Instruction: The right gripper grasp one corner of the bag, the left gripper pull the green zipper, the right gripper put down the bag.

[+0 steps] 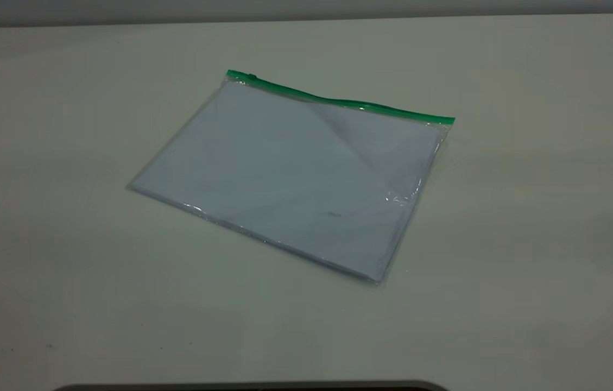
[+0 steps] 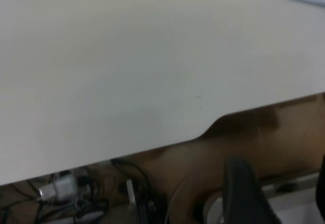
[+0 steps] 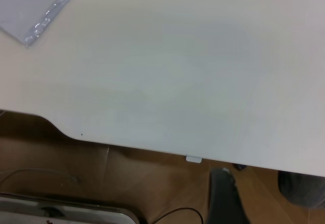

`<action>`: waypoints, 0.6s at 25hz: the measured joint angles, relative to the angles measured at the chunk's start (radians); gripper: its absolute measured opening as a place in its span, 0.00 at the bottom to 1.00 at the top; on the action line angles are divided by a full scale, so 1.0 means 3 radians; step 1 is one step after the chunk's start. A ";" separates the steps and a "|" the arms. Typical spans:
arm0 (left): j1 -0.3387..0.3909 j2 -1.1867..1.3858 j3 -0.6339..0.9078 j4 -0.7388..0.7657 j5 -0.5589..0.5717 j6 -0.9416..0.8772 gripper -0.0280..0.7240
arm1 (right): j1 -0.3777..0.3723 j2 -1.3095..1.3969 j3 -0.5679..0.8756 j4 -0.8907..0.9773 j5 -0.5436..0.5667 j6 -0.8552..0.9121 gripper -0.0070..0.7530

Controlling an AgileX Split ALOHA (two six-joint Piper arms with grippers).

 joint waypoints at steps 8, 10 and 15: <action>0.0000 -0.0547 0.0362 -0.0080 -0.0070 -0.0061 0.59 | 0.0000 0.0000 0.0000 0.0000 0.0000 0.0000 0.67; 0.0000 -0.0606 0.0362 -0.0069 -0.0083 -0.0081 0.59 | 0.0000 -0.0008 0.0000 0.0000 0.0000 0.0000 0.67; 0.0000 -0.0705 0.0362 -0.0069 -0.0083 -0.0084 0.59 | -0.0088 -0.0287 0.0000 0.0010 -0.0001 0.0000 0.67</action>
